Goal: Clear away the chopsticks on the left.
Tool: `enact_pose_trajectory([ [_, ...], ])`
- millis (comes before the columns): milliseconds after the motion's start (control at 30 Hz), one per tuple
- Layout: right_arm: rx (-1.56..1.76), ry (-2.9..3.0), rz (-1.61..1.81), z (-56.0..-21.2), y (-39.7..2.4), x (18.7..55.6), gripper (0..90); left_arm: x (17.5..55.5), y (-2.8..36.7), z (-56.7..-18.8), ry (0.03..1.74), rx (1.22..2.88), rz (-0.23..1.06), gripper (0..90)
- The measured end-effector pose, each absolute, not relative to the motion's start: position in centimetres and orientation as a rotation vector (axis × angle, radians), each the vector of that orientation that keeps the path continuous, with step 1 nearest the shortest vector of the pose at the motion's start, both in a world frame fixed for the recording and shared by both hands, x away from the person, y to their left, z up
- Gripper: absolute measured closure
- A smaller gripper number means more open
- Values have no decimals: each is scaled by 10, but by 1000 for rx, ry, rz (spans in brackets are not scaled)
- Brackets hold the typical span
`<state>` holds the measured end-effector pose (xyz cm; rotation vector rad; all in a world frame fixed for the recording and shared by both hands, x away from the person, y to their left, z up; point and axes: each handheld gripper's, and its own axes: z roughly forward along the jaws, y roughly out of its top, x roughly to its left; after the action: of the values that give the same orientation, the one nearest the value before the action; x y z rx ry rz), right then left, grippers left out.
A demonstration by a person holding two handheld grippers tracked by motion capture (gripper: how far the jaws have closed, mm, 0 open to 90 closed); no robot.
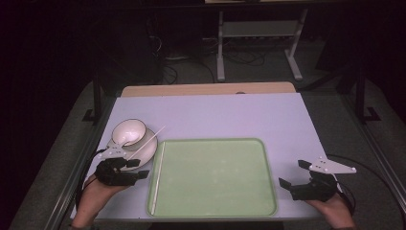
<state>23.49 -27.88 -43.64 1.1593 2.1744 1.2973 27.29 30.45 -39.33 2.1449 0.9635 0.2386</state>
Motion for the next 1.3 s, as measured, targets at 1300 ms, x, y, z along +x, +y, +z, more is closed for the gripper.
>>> enact_pose_trajectory([
  [1300,1155,2184,1290,-437,-277,236,0,309,349,-417,1175,2113,329,633],
])
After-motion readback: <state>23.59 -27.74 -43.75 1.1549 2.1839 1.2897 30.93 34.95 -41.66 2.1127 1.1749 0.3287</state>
